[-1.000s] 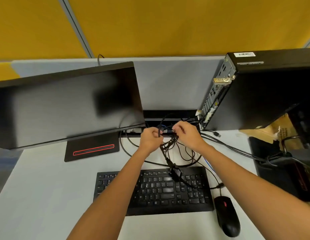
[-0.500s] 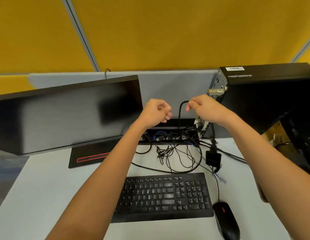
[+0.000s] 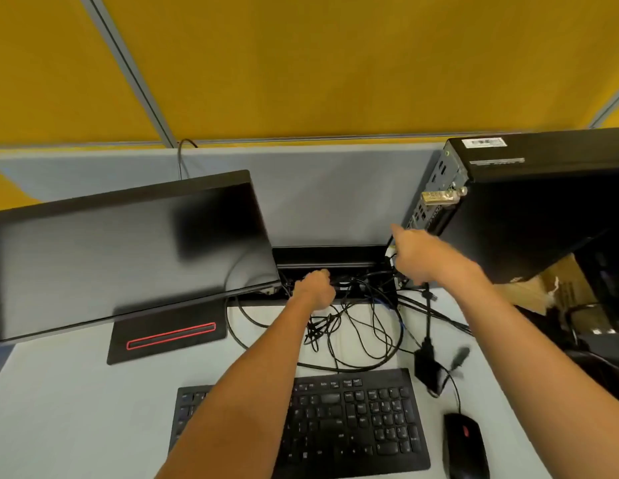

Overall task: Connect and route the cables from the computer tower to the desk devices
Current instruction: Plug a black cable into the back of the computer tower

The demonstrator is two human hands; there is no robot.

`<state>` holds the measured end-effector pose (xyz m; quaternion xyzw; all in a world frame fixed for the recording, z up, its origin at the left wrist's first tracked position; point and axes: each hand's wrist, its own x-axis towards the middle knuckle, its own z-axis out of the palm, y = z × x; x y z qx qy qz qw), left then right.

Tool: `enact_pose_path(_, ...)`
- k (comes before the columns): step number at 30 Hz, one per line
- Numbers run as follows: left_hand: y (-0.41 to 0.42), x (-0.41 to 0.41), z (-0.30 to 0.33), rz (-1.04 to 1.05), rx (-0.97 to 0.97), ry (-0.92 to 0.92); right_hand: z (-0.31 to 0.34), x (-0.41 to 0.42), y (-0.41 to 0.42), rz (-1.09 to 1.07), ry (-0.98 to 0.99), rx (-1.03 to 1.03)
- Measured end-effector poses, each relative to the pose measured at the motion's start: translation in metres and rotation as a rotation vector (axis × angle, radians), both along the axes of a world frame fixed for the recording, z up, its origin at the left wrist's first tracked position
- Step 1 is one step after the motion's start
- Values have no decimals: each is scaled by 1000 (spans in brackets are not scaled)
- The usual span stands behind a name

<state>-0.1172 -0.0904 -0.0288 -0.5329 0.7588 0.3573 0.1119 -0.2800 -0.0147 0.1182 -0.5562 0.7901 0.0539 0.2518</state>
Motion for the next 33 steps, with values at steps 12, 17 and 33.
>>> enact_pose_path(12,-18,19,-31,136,-98,-254,-53,29,-22,-54,84,-176)
enact_pose_path(17,-22,17,-39,116,-39,-224,-5,34,-25,-19,-73,-572)
enact_pose_path(33,-9,16,-23,220,-336,26,-49,39,-6,-28,-40,-329)
